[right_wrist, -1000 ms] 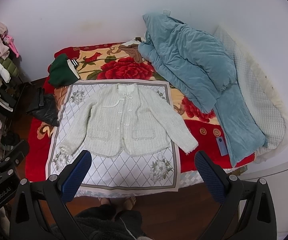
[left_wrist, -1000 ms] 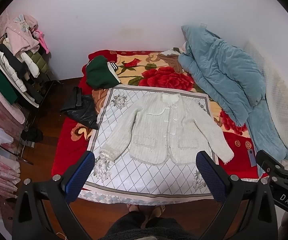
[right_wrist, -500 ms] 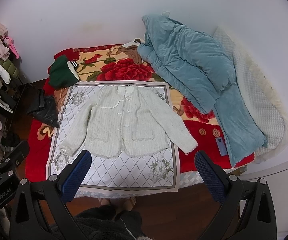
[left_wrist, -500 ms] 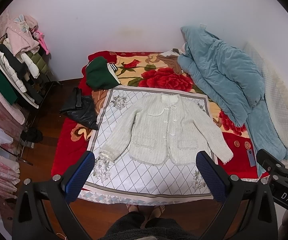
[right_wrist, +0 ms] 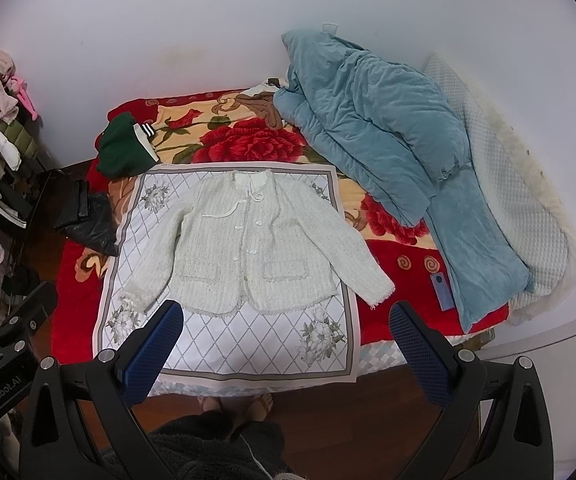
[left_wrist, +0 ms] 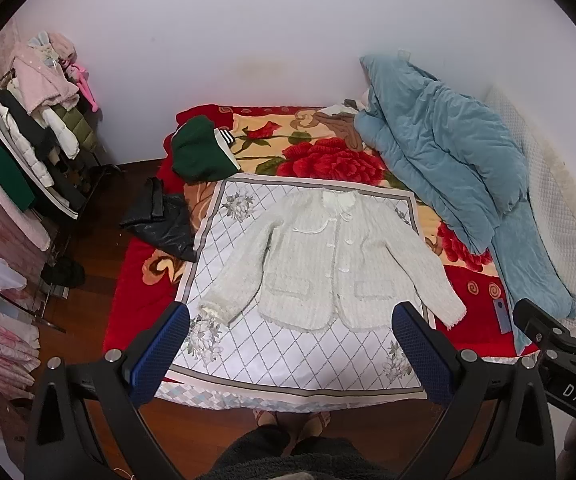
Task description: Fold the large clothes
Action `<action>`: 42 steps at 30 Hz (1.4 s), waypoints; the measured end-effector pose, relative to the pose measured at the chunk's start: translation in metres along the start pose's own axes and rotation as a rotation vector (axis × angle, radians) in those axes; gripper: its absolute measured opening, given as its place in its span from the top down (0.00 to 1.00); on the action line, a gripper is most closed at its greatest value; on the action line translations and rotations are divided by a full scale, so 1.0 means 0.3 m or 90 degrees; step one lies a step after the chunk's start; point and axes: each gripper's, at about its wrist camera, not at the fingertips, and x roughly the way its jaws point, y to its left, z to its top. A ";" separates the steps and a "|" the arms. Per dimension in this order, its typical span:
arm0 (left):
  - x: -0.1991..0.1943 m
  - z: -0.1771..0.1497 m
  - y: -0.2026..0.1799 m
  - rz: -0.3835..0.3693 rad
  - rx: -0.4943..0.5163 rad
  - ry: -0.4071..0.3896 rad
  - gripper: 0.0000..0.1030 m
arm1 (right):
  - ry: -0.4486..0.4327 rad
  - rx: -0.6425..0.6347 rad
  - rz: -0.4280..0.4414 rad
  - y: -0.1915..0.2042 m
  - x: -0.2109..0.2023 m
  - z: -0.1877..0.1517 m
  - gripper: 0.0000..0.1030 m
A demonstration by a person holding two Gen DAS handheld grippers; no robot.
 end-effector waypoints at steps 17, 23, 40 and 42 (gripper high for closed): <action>0.010 0.004 0.006 -0.002 0.000 -0.004 0.00 | 0.000 0.017 -0.007 -0.020 -0.076 0.058 0.00; 0.217 0.053 0.059 0.049 0.000 -0.022 0.00 | 0.009 0.081 -0.002 -0.080 0.110 0.075 0.00; 1.284 0.062 -0.204 0.172 0.086 0.115 0.00 | 0.229 0.409 -0.061 -0.665 1.498 -0.172 0.10; 1.396 0.057 -0.246 0.179 0.073 0.140 0.00 | 0.256 0.446 -0.065 -0.763 1.659 -0.215 0.10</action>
